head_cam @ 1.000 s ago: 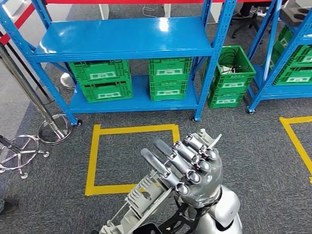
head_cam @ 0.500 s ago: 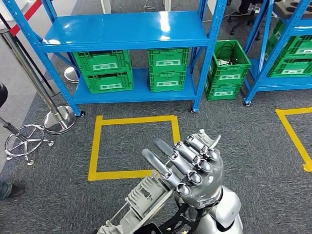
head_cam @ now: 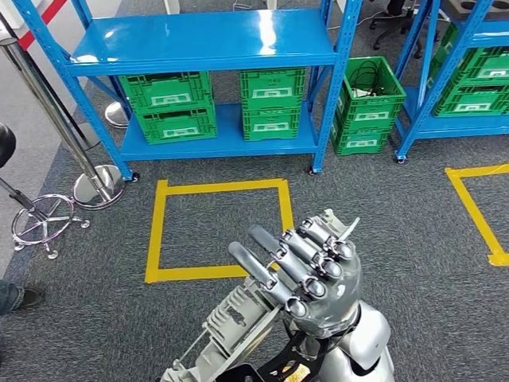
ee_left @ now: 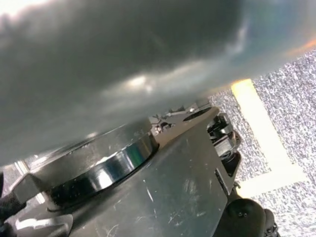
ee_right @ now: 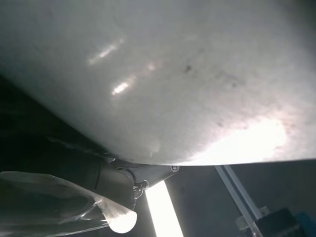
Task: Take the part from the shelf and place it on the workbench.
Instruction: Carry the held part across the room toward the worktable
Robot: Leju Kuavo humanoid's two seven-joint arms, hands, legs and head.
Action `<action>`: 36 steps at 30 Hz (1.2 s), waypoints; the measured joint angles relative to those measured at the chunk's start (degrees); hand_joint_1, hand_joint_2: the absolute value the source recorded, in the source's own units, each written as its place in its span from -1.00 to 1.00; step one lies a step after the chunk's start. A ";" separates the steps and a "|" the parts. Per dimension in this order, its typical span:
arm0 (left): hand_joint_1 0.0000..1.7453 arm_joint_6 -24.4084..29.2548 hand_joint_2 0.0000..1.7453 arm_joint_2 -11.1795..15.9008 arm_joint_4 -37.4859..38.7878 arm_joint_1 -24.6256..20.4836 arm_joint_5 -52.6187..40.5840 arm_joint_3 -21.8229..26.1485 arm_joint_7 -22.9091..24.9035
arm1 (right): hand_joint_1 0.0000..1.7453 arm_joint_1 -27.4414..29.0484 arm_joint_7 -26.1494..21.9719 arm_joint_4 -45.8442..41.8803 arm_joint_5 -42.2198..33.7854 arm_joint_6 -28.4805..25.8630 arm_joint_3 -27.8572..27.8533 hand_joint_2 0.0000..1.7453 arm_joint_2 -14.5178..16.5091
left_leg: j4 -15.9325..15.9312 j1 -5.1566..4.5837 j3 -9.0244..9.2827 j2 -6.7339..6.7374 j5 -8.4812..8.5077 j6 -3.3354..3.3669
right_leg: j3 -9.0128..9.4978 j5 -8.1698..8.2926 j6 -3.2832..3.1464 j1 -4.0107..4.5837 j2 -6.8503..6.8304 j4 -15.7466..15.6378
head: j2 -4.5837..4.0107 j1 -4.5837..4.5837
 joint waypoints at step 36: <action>-1.00 0.90 -1.00 -1.30 0.00 0.43 -0.89 -1.34 -0.96 | 1.00 0.28 0.00 -0.72 -4.79 0.00 -1.39 1.00 0.26 | -0.86 -0.16 -0.74 0.08 0.33 0.21 | -2.34 2.56 -1.07 -0.34 0.45 -0.51 | -0.01 0.43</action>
